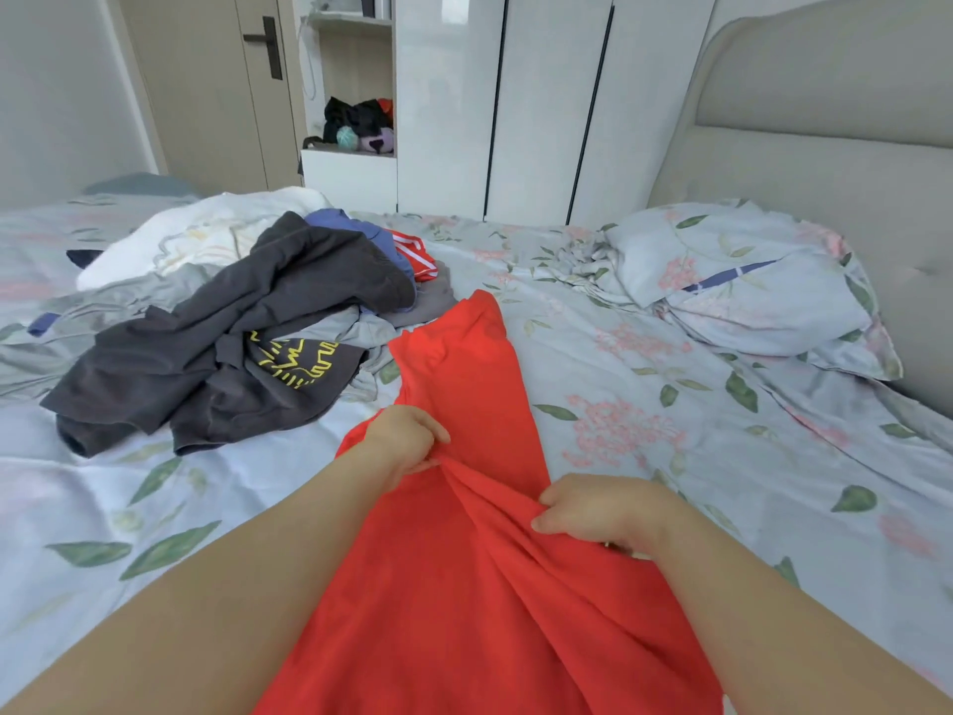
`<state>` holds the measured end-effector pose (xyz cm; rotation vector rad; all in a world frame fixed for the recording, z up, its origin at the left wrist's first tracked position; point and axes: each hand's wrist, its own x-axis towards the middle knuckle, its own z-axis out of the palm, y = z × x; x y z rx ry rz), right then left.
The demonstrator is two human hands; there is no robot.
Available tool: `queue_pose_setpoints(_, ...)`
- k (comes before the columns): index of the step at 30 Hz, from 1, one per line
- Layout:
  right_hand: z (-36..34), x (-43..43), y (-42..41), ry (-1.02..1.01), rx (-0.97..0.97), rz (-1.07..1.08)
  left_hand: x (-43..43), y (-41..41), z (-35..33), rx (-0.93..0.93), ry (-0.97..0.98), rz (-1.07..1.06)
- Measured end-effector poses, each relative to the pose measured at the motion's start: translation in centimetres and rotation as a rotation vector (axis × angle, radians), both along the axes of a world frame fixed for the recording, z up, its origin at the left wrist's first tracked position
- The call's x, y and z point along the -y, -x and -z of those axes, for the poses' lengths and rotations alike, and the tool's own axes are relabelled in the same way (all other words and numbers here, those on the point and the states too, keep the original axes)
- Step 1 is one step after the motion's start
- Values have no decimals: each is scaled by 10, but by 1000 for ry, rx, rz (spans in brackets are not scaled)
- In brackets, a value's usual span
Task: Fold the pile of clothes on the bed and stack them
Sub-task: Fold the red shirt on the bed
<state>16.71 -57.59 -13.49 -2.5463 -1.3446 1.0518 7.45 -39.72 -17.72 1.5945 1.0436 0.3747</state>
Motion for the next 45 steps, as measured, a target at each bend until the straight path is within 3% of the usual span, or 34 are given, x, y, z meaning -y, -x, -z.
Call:
queue_pose_setpoints(5, -12, -15, 72, -251, -712, 171, -13, 32, -15, 47, -197, -289)
queue_pose_setpoints(9, 1, -24, 115, -203, -946, 156, -11, 69, -3, 98, 20, -275)
queue_pose_setpoints(11, 16, -21, 112, -265, -812, 202, 1, 87, 9, 45, 127, -130)
queue_pose_setpoints(14, 39, -3, 87, -437, -233, 184, 19, 103, 23, -114, -56, 82)
queue_pose_setpoints(16, 47, 17, 72, -475, -89, 178, 30, 107, 23, -136, -98, 134)
queue_pose_setpoints(22, 56, 68, 66, -442, -298, 193, 52, 131, 28, 55, -34, -113)
queue_pose_setpoints(27, 61, 88, 83, -380, -257, 156, 85, 158, 13, -178, 57, 202)
queue_pose_setpoints(29, 63, 96, 91, -388, -228, 147, 88, 169, 14, -166, 120, 217)
queue_pose_setpoints(36, 75, 118, 134, -674, -29, 15, 85, 206, 27, 302, 346, -189)
queue_pose_setpoints(40, 87, 118, 150, -615, 7, -158, 93, 220, 25, 167, 239, -115)
queue_pose_setpoints(42, 86, 116, 149, -567, -36, -129, 94, 225, 23, 54, 169, 39)
queue_pose_setpoints(45, 77, 113, 143, -574, -108, 56, 93, 230, 17, -76, 27, 86)
